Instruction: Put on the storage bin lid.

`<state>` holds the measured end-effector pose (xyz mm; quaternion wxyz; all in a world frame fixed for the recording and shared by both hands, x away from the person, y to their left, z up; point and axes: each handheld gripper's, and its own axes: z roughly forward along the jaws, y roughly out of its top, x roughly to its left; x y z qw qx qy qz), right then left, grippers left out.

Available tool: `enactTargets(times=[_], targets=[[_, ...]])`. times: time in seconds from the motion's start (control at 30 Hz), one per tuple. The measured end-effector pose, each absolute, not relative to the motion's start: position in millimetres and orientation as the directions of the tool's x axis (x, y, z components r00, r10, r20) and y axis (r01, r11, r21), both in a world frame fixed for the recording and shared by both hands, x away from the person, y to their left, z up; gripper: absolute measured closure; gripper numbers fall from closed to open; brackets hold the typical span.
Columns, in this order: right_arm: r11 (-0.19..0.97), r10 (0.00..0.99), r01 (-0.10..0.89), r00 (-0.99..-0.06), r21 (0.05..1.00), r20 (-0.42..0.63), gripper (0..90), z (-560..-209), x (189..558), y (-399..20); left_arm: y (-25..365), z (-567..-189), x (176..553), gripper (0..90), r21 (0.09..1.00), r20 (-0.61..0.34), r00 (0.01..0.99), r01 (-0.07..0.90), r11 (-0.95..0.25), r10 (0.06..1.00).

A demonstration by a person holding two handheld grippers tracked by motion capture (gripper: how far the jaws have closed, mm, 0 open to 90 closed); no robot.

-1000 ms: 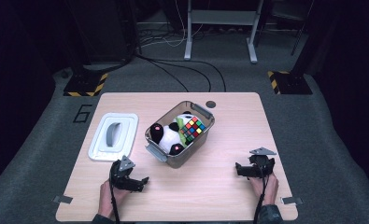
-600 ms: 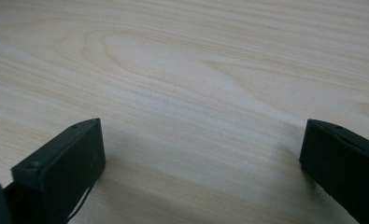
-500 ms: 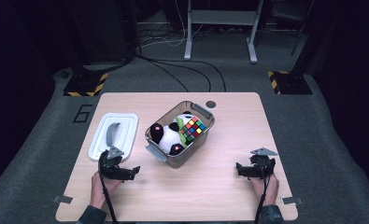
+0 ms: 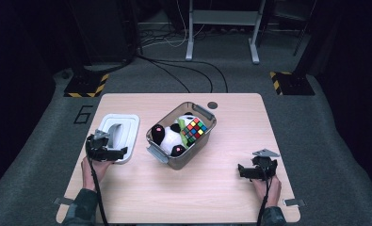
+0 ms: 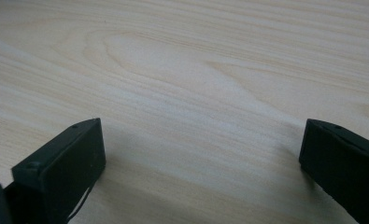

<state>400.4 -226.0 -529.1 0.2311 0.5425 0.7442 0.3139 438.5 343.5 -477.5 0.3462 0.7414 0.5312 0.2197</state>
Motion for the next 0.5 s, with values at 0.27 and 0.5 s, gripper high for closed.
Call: enactTargets(times=[0.27, 0.5], targets=[[0.214, 0.952, 0.662, -0.306, 0.718, -0.002, 0.0, -529, 400, -226, 357, -482, 465, 0.0, 0.725, -0.049, 0.279, 0.671, -0.158, 0.959], [0.217, 0.951, 0.661, -0.309, 0.718, -0.002, 0.0, -529, 400, -226, 363, -485, 491, 11.1, 0.707, -0.038, 0.271, 0.688, -0.166, 0.962]])
